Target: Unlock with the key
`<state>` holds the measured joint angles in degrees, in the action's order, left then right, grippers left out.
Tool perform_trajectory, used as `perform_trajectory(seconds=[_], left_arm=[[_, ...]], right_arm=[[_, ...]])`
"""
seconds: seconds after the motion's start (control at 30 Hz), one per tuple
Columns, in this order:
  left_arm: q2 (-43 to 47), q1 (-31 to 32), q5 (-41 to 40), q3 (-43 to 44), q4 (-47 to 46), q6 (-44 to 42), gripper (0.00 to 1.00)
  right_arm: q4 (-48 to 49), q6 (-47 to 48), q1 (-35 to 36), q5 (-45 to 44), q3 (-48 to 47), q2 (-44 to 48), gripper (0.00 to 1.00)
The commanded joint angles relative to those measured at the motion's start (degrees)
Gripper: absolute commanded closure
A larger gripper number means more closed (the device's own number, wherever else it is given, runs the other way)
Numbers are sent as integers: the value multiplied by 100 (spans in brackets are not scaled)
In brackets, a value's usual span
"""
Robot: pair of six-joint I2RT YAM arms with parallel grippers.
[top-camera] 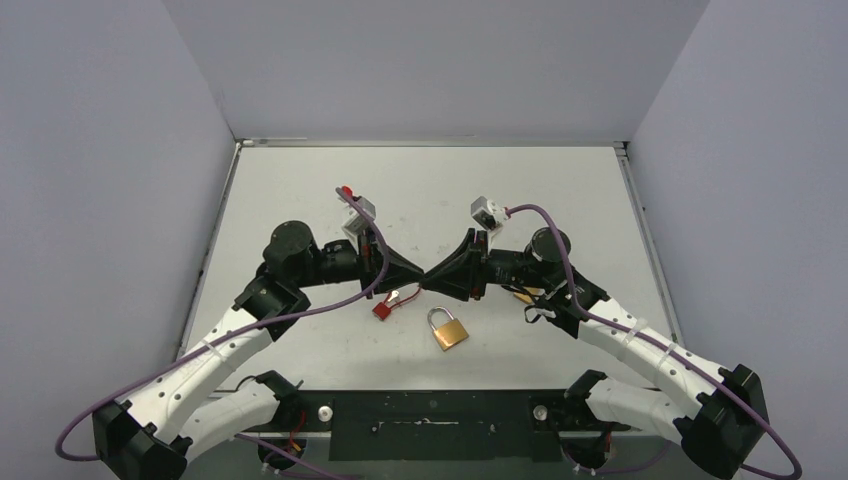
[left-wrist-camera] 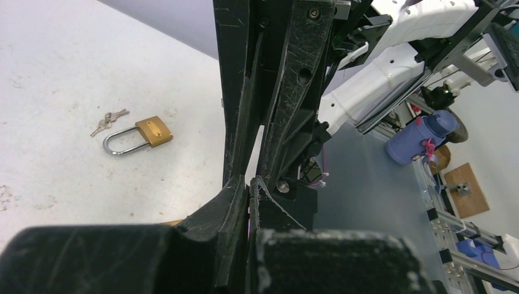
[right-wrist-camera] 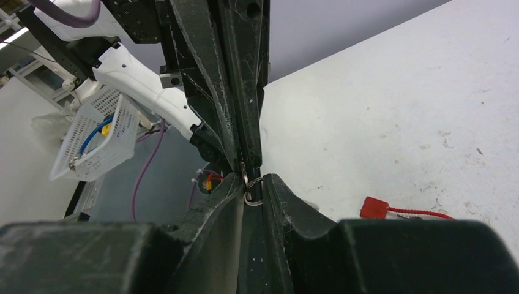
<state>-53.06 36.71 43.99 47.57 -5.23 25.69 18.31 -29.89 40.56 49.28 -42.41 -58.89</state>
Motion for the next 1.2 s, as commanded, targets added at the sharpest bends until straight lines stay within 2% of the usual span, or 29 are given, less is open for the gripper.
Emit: perform_trajectory(seconds=[0.0, 0.17, 0.27, 0.4, 0.63, 0.7, 0.73, 0.8, 1.0, 1.17], left_arm=[[32, 20, 338, -139, -1275, 653, 100], [15, 21, 390, -211, -1487, 811, 100], [23, 20, 344, -230, -1578, 921, 100], [61, 25, 238, -231, -2113, 1506, 100], [431, 23, -724, -403, -2444, 2070, 57], [515, 24, -950, -446, -2333, 2080, 48], [550, 29, -1021, -479, -2292, 2061, 47], [569, 21, -1129, -536, -2200, 2034, 46], [353, 25, -1244, -559, -2042, 2047, 56], [229, 24, -1410, -470, -1859, 1962, 54]], right_arm=[[406, -38, 46, 85, -186, -151, 83], [598, -137, 80, 125, -166, -149, 87], [740, -266, 75, 48, -116, -115, 100], [957, -490, 75, -277, 23, -109, 100], [1671, -991, 67, -909, 394, 115, 100], [1715, -1038, 63, -1006, 417, 152, 100], [1728, -1047, 58, -1023, 420, 174, 100], [1729, -1059, 55, -1017, 414, 176, 100], [1737, -1098, 49, -883, 392, 150, 100], [1698, -1099, 49, -832, 396, 191, 100]])
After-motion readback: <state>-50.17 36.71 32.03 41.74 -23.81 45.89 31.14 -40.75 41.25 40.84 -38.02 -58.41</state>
